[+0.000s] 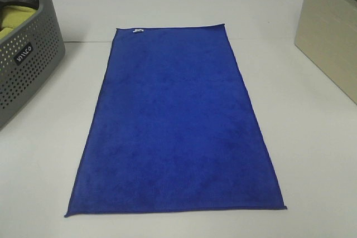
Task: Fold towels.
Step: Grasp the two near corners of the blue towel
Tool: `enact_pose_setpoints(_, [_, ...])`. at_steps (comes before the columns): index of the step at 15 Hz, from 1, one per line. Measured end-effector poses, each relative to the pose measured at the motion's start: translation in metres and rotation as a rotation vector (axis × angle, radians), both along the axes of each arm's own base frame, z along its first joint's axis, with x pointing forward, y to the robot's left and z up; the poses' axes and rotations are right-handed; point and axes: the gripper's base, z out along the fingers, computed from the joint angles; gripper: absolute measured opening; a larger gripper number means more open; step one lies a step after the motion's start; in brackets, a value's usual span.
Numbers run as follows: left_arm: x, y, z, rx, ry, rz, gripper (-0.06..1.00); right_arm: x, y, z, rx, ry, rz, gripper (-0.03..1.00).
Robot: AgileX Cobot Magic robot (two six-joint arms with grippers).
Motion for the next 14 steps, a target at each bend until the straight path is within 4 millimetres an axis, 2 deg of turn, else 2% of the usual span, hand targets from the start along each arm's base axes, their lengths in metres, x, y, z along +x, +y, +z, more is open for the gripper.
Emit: enact_pose_setpoints(14, [0.0000, 0.0000, 0.0000, 0.000, 0.000, 0.000, 0.66, 0.0000, 0.0000, 0.0000, 0.000, 0.000, 0.000, 0.76])
